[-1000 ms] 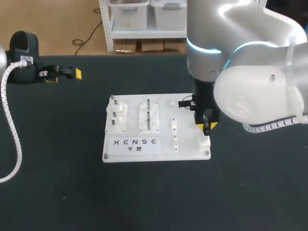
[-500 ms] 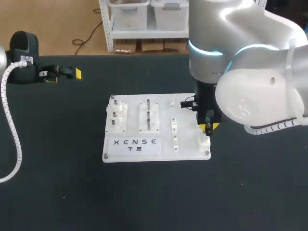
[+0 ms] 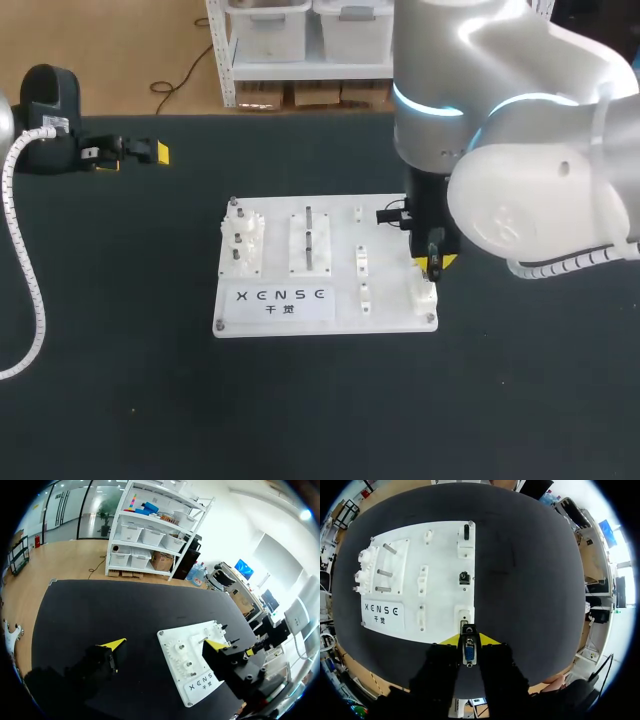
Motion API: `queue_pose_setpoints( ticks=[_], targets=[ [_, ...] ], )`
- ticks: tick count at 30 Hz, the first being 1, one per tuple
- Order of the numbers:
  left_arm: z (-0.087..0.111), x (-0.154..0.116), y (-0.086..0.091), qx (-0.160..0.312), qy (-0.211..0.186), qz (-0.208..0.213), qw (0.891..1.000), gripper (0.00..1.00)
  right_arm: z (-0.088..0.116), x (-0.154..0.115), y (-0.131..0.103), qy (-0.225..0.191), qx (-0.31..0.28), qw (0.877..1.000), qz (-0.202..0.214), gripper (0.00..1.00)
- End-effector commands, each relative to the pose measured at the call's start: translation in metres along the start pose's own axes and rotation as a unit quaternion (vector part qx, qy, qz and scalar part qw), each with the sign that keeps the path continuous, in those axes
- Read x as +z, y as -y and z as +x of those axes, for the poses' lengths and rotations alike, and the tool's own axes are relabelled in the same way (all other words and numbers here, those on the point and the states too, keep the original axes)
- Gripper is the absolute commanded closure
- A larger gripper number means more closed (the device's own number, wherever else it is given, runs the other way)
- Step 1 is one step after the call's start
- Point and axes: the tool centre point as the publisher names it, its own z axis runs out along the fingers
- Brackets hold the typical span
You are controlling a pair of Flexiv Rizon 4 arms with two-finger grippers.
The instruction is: Insert the USB connector, Ethernet cable, and multi-pin plug into their matching sockets one by one.
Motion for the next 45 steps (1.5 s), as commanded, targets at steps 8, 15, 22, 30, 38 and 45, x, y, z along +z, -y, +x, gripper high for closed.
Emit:
queue_pose_setpoints(
  ticks=[8,15,22,30,38,45],
  targets=[
    [0.0000,0.0000,0.0000,0.000,0.000,0.000,1.000,0.00,-0.0052,0.0051,-0.0028,-0.002,0.001,1.000,0.004,1.00],
    [0.0000,0.0000,0.0000,0.000,0.000,0.000,1.000,0.00,-0.0087,0.0070,-0.0051,-0.002,0.002,1.000,0.004,1.00],
    [0.0000,0.0000,0.0000,0.000,0.000,0.000,1.000,0.00,-0.0100,0.0074,-0.0062,0.003,0.003,1.000,0.007,1.00],
    [0.0000,0.0000,0.0000,0.000,0.000,0.000,1.000,0.00,-0.0087,0.0068,-0.0056,0.013,0.009,1.000,0.011,1.00],
    [0.0000,0.0000,0.0000,0.000,0.000,0.000,1.000,0.00,-0.0057,0.0089,-0.0024,0.018,0.018,1.000,-0.001,1.00],
    [0.0000,0.0000,0.0000,0.000,0.000,0.000,1.000,0.00,-0.0034,0.0119,0.0002,0.020,0.025,0.999,0.001,1.00]
  ],
)
